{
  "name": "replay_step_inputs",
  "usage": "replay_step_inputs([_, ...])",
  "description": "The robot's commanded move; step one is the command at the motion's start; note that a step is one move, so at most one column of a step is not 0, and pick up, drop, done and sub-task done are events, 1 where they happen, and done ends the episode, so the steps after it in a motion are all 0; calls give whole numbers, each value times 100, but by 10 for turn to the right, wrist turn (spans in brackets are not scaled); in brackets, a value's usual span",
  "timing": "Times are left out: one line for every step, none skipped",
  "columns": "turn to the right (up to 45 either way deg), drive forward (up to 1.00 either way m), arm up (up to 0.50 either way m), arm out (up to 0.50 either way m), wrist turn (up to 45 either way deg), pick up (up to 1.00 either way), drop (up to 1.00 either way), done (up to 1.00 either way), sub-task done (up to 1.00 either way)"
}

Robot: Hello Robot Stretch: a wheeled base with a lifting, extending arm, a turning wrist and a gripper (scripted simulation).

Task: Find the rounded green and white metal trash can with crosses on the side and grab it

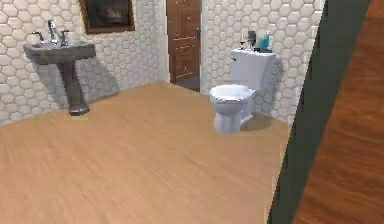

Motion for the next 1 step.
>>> replay_step_inputs([-450,0,0,0,0,0,0,0,0])
